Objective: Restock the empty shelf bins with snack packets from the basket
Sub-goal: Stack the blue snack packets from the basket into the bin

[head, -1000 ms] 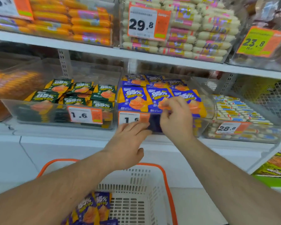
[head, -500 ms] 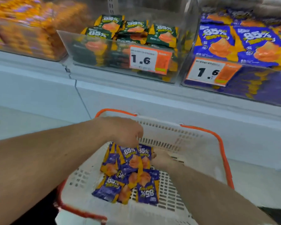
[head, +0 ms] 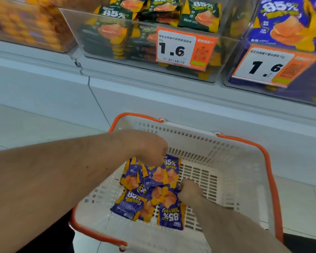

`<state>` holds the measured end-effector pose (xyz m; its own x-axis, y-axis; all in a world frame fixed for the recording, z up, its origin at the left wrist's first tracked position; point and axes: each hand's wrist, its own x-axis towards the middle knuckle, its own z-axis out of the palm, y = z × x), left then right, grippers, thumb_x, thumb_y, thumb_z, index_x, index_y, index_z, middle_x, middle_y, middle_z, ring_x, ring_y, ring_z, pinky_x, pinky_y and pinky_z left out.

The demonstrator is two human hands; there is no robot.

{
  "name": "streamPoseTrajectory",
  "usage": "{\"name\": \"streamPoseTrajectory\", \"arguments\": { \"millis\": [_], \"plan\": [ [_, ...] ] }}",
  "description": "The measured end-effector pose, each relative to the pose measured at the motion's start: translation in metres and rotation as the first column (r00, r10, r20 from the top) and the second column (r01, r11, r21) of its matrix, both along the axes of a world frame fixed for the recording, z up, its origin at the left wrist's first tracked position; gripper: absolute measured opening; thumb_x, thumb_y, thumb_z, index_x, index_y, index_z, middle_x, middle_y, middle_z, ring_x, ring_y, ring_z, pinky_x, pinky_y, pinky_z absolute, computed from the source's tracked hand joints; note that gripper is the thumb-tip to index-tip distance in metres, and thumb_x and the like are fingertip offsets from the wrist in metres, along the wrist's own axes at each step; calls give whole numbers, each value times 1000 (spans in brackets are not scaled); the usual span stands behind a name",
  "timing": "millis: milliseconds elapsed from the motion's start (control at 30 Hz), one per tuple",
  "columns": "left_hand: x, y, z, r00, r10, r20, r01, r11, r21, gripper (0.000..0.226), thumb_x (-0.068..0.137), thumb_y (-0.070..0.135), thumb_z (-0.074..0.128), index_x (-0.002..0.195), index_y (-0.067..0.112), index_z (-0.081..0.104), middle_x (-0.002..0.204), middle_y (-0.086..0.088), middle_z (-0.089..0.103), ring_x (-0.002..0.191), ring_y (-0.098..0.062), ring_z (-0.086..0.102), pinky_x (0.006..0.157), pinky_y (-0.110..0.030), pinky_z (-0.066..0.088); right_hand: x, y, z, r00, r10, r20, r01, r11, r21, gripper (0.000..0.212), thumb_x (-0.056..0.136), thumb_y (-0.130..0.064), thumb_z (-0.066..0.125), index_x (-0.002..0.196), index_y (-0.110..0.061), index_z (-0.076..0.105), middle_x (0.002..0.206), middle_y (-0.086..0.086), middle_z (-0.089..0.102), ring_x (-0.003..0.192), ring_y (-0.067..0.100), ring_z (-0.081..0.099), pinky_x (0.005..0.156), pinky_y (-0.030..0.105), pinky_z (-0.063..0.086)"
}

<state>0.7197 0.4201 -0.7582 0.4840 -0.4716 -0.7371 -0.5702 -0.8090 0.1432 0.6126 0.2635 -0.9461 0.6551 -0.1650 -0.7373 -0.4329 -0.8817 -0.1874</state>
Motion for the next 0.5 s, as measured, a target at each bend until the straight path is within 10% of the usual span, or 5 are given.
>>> {"name": "streamPoseTrajectory", "arguments": {
  "millis": [167, 400, 500],
  "plan": [
    [-17, -11, 9, 999, -43, 5, 43, 995, -86, 11, 97, 33, 48, 99, 22, 49, 96, -1, 46, 81, -21, 40, 71, -33, 37, -12, 11, -1, 988, 147, -51, -148, 988, -30, 60, 73, -47, 66, 124, -25, 43, 124, 4, 54, 121, 29, 49, 103, 46, 34],
    [-26, -11, 19, 998, -63, -2, 63, 991, -119, 10, 96, 30, 49, 97, 21, 45, 94, -1, 44, 80, -20, 39, 68, -33, 35, -22, 14, 19, 955, 279, -101, -279, 960, 16, 33, 91, -18, 61, 124, -15, 59, 118, 8, 63, 106, 26, 62, 88, 38, 53],
    [-25, -13, 30, 999, -8, 41, 15, 985, -171, 11, 93, 27, 49, 96, 17, 50, 95, -5, 45, 80, -19, 40, 69, -32, 37, -5, 6, 57, 972, 227, -60, -220, 970, 104, 10, 90, -20, 64, 81, -19, 62, 82, 4, 62, 85, 23, 58, 73, 36, 50]
  ]
}}
